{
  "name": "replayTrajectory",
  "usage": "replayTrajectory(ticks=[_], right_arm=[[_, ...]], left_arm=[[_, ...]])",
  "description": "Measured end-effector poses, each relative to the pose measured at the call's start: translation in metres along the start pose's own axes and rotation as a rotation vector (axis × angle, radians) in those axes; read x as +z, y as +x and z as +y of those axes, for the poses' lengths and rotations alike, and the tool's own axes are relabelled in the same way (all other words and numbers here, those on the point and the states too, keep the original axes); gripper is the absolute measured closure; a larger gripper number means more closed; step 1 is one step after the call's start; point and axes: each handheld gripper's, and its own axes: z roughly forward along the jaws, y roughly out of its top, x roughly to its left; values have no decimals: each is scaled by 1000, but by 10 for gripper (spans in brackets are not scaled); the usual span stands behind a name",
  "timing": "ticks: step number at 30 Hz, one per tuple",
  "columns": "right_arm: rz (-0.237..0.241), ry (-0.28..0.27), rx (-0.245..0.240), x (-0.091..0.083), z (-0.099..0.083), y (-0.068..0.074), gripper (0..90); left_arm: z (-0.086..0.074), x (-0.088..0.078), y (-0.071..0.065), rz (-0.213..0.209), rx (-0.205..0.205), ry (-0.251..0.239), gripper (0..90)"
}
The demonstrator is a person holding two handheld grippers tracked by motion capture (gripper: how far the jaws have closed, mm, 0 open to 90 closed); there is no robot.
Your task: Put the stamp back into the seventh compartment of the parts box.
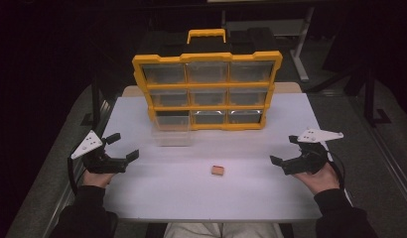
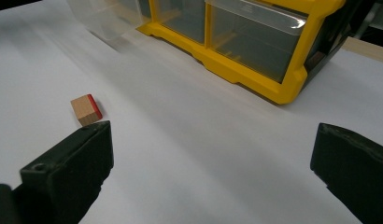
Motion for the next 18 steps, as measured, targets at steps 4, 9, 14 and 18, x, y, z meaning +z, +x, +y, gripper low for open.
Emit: replayTrajectory(ticks=[4,9,14,18], right_arm=[[7,7,-9,1,5,2,0],[11,14,-27,2,10,4,0],[13,21,-47,3,15,7,0],[12,26,-62,3,19,8,0]], left_arm=[[0,0,0,0,-2,0,0],[0,0,0,1,-4,-2,0],[0,0,0,2,-3,-3,0],[0,0,0,1,-6,-3,0]])
